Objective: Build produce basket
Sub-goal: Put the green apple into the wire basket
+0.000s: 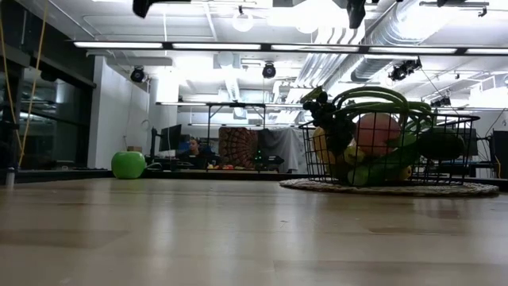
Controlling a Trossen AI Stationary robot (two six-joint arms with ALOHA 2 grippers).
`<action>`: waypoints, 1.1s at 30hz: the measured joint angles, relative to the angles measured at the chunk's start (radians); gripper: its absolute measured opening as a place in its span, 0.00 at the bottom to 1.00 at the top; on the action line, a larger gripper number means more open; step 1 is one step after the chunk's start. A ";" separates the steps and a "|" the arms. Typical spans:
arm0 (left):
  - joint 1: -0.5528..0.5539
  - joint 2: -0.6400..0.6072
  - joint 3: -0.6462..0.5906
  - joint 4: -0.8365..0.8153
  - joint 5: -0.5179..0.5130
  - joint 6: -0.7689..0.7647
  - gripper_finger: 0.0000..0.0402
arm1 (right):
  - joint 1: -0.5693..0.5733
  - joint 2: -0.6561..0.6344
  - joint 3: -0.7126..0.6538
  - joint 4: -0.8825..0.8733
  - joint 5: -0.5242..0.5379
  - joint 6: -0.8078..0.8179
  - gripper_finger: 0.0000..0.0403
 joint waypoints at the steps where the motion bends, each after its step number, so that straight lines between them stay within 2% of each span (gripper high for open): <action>1: 0.018 0.020 0.039 -0.084 -0.008 -0.004 0.34 | 0.000 0.000 0.000 -0.001 0.000 0.000 0.00; 5: 0.095 0.116 0.181 -0.428 -0.032 -0.007 0.58 | 0.000 0.000 0.000 -0.022 0.000 0.000 0.00; 8: 0.153 0.182 0.271 -0.639 -0.051 -0.043 0.73 | 0.000 0.000 0.001 -0.050 0.000 0.003 0.00; 13: 0.269 0.299 0.355 -0.815 -0.152 -0.083 0.87 | 0.000 0.000 0.001 -0.083 0.000 0.003 0.00; 17: 0.399 0.441 0.418 -0.945 -0.123 -0.159 0.89 | 0.000 0.000 0.001 -0.091 0.000 0.005 0.00; 21: 0.515 0.590 0.447 -1.033 -0.125 -0.153 0.87 | 0.000 0.000 0.001 -0.091 0.000 0.007 0.00; 28: 0.663 0.778 0.444 -1.013 -0.090 -0.160 0.87 | 0.000 0.000 0.001 -0.100 0.000 0.008 0.00; 33: 0.728 0.843 0.444 -0.945 -0.084 -0.291 0.87 | 0.000 0.000 0.001 -0.127 0.000 0.008 0.00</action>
